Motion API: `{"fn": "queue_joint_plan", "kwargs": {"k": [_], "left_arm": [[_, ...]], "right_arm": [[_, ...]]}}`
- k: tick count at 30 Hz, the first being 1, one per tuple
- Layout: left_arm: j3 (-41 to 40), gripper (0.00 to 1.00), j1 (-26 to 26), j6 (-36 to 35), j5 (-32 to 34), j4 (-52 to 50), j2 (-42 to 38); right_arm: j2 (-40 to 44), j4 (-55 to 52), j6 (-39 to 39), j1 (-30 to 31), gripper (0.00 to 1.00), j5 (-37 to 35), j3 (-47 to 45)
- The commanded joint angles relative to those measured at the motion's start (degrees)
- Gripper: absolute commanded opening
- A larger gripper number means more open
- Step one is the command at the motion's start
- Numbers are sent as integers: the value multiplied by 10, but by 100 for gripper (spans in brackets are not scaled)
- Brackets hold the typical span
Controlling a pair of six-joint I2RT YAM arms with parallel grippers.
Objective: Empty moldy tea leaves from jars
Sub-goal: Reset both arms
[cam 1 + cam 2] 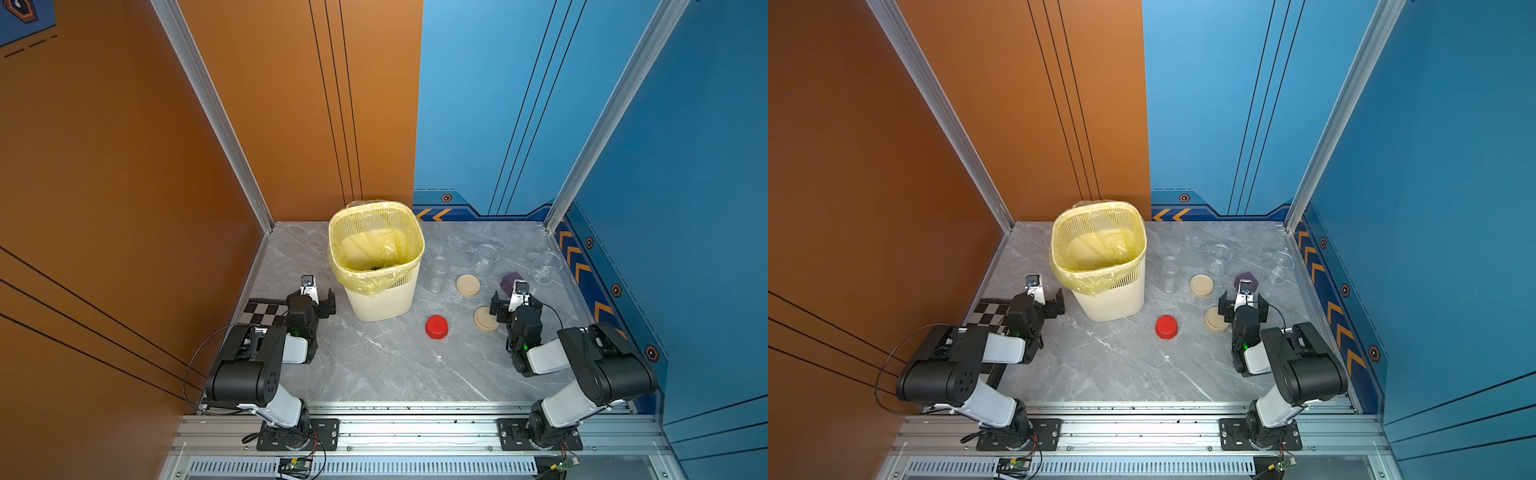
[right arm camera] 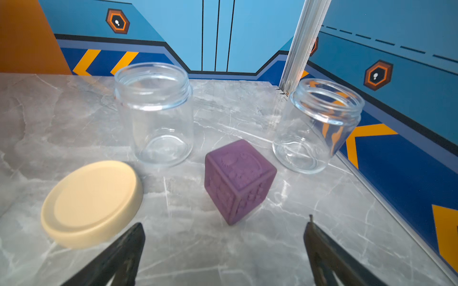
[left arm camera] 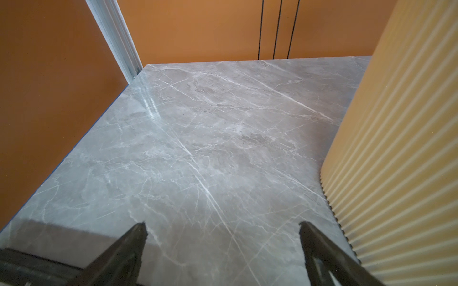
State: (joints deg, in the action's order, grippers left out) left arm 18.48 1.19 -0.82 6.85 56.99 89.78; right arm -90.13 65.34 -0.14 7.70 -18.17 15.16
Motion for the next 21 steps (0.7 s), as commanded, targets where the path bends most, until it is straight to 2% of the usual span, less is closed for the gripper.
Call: {"fn": "queue_joint_plan", "kwargs": {"k": [1, 6, 11, 18, 21], "left_arm": [[20, 98, 4, -14, -25, -12, 0], [21, 98, 5, -13, -22, -14, -1], [20, 98, 4, 3, 15, -14, 0], [33, 98, 9, -10, 0, -36, 1], [27, 98, 23, -7, 47, -35, -4]], "right_arm": [[16, -97, 20, -25, 100, 28, 43], [17, -113, 24, -34, 100, 47, 51], [17, -123, 28, -40, 100, 63, 56], [17, -124, 28, -42, 100, 65, 55], [17, -124, 28, -42, 100, 64, 56]]}}
